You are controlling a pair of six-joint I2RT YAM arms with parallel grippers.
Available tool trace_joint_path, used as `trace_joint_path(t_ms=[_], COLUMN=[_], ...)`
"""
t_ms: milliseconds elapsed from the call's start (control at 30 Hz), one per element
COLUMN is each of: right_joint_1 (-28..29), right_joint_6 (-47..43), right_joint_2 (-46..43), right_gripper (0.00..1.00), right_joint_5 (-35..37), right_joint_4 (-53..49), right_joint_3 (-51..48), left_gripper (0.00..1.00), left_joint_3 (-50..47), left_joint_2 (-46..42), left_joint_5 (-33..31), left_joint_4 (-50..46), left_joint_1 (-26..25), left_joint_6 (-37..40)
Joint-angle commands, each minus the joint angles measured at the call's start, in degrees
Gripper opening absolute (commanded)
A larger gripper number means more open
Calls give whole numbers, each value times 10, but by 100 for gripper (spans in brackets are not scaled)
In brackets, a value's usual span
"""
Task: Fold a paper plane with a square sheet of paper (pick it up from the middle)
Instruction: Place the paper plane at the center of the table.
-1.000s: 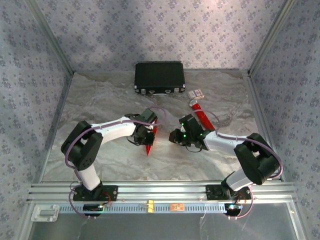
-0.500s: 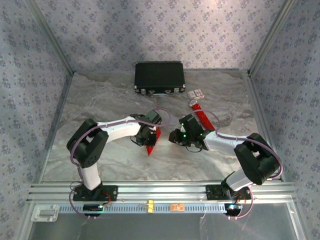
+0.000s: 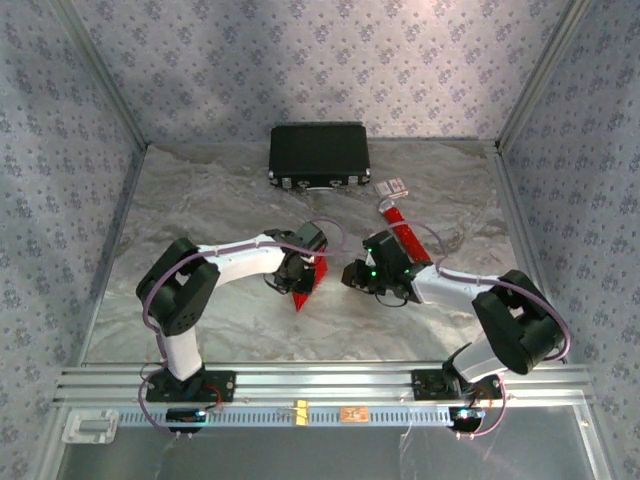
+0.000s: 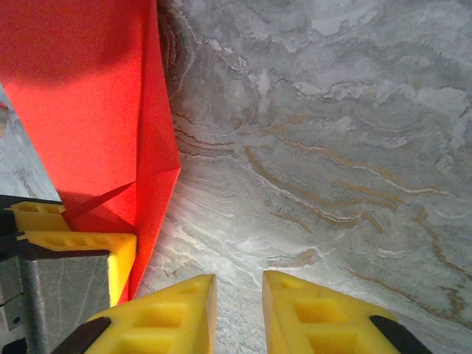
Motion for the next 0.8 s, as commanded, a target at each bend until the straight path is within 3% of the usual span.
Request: trace_joint_path(t_ms=[0, 333, 767], right_joint_1=[-6, -31, -55], right_joint_6=[-10, -20, -53], right_joint_2=[-20, -65, -99], right_gripper=[24, 25, 26], right_joint_5=[10, 14, 8], right_joint_4=[-12, -35, -73], right_joint_3=[-10, -28, -30], left_gripper=[27, 38, 38], left_joint_3=[-1, -4, -13], left_joint_2=[25, 40, 1], left_joint_5=[-27, -38, -22], left_joint_4=[-12, -2, 28], left_joint_1=[-3, -4, -6], left_joint_6=[-7, -51, -167])
